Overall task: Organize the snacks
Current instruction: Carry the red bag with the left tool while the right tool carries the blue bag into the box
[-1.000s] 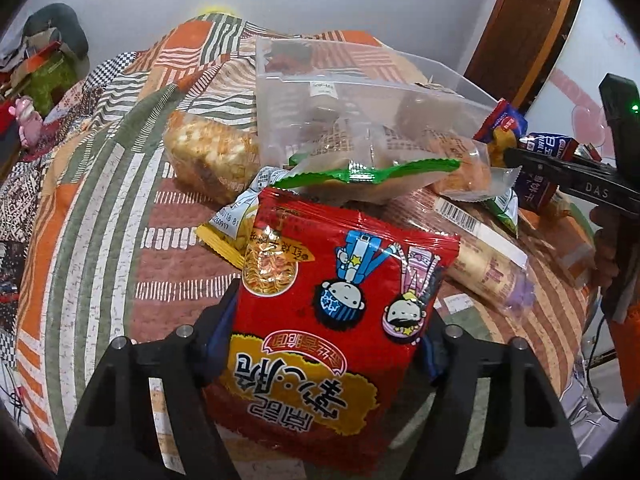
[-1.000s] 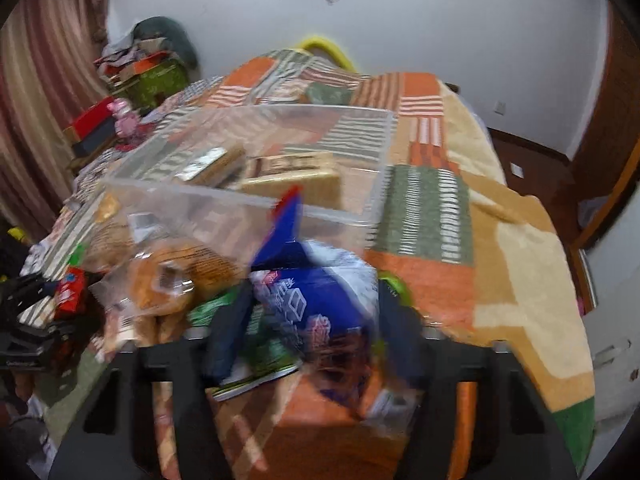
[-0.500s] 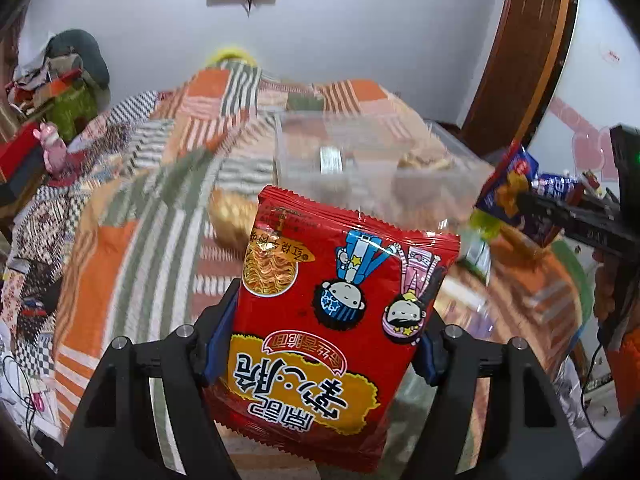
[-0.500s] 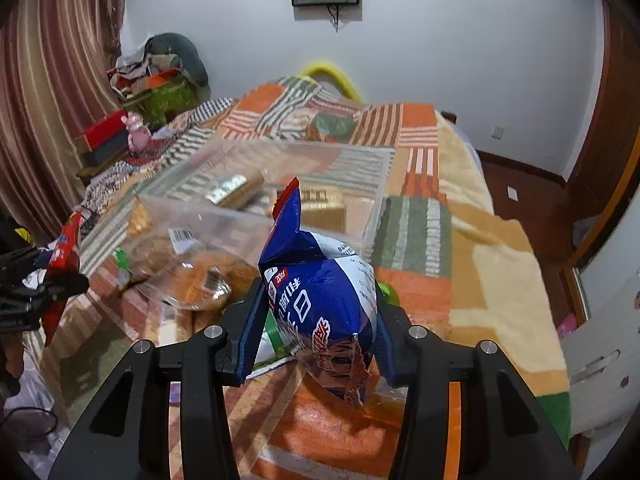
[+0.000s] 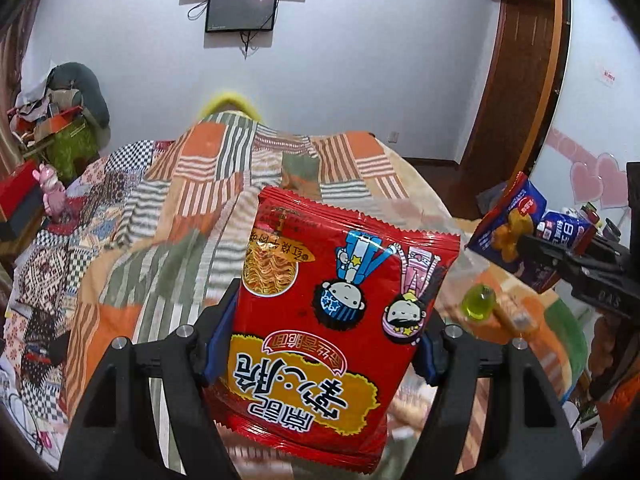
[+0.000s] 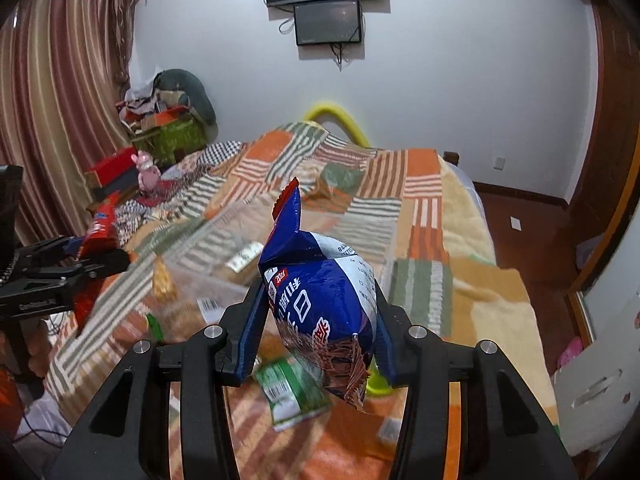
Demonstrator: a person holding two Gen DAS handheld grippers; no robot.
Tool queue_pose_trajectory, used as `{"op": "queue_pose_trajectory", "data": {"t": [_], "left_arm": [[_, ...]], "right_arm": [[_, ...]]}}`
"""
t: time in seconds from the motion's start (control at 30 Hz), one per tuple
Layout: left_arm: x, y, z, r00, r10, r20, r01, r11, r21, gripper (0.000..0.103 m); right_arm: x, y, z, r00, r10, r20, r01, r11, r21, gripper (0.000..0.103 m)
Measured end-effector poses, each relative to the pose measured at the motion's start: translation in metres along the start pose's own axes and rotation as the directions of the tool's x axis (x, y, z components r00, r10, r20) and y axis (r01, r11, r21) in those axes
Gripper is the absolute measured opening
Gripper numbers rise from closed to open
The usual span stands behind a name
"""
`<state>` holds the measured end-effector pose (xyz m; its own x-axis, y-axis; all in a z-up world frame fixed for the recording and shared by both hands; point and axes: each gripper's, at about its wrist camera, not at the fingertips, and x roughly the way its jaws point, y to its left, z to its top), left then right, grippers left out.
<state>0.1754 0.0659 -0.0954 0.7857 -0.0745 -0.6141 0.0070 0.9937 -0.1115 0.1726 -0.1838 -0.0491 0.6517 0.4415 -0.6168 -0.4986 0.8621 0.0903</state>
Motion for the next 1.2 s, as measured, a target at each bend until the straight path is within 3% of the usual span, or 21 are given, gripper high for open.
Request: {"op": "queue_pose_trajectory", "data": {"t": [0.43, 0.8, 1.2], "left_arm": [[0.061, 0.004, 0.038, 1.0, -0.009, -0.014, 0.008, 1.0, -0.023, 0.071], [0.113, 0.006, 0.046, 0.997, -0.009, -0.076, 0.006, 0.999, -0.045, 0.071], [0.142, -0.002, 0.044, 0.99, 0.006, -0.143, -0.007, 1.0, -0.013, 0.072]], "right_arm": [[0.059, 0.015, 0.019, 0.999, 0.048, -0.023, -0.048, 0.999, 0.01, 0.044], [0.106, 0.024, 0.016, 0.987, 0.096, -0.132, -0.097, 0.995, -0.001, 0.043], [0.117, 0.016, 0.013, 0.983, 0.025, -0.181, -0.033, 0.999, -0.041, 0.043]]}}
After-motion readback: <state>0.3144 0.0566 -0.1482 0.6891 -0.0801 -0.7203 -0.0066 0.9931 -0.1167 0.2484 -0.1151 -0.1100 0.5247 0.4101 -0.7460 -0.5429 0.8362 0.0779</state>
